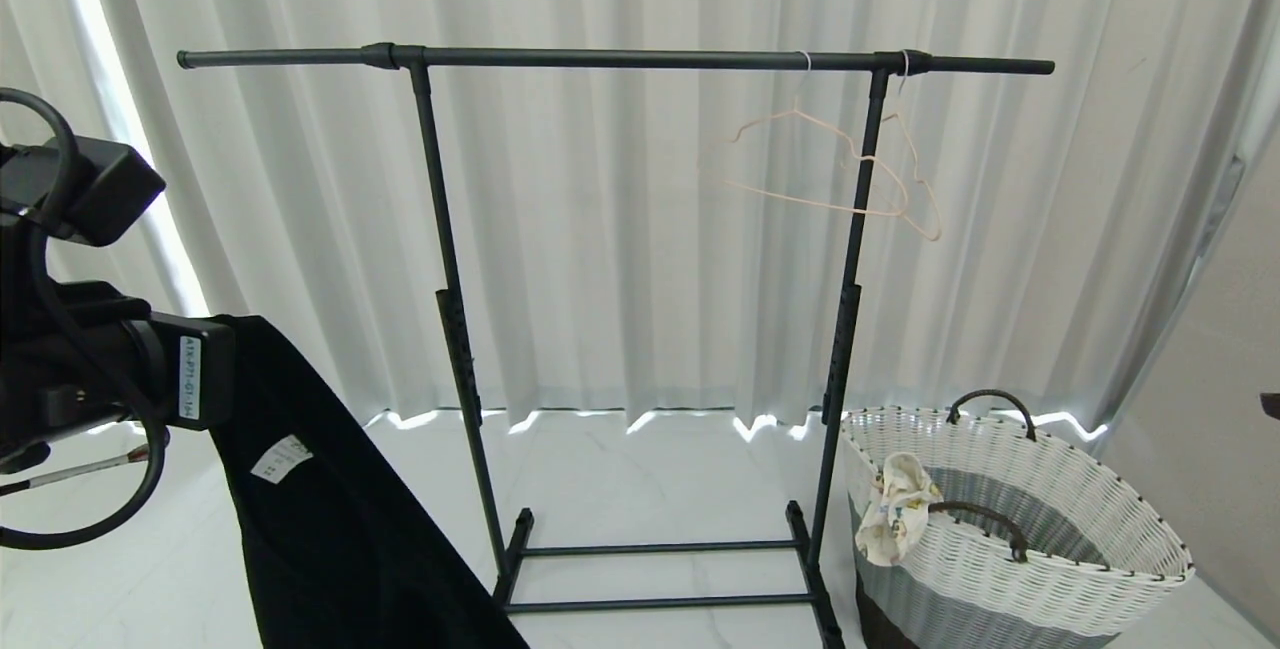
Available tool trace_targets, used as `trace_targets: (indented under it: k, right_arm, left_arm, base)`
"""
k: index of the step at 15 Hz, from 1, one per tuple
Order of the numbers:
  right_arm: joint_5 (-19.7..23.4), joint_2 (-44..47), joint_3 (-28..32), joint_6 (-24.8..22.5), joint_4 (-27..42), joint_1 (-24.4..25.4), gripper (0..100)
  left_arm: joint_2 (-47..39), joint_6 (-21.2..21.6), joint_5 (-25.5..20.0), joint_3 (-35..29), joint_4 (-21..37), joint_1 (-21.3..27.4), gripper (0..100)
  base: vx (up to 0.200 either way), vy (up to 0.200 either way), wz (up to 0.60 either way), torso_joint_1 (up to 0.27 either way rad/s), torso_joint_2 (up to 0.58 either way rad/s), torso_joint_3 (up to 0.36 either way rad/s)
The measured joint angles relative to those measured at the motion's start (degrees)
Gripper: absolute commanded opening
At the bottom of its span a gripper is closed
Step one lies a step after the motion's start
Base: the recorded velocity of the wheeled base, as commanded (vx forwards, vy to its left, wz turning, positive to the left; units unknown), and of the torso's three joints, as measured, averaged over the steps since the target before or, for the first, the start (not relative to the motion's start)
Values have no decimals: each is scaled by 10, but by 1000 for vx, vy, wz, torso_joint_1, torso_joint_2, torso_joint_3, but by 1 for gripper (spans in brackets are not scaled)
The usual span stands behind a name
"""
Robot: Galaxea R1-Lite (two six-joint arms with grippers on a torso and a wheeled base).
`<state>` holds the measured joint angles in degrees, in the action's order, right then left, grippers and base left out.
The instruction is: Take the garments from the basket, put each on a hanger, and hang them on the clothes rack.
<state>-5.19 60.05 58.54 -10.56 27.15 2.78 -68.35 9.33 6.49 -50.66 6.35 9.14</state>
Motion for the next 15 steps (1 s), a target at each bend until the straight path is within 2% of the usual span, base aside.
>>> trace_targets:
  k: [5,12,15]
  right_arm:
    - [1,9,-1,15,-14,0,100]
    - [1,10,-4,19,-26,1,100]
    - [1,10,-2,19,-26,1,100]
  left_arm:
    - [-3,-1,0,18,-52,-1,0]
    - [4,-1,2,49,-54,-1,0]
    - [6,-1,2,52,-73,-1,0]
  base:
    - [0,0,0,181,-464,-283]
    - [0,0,0,214,-488,-280]
    - [0,0,0,238,-515,-284]
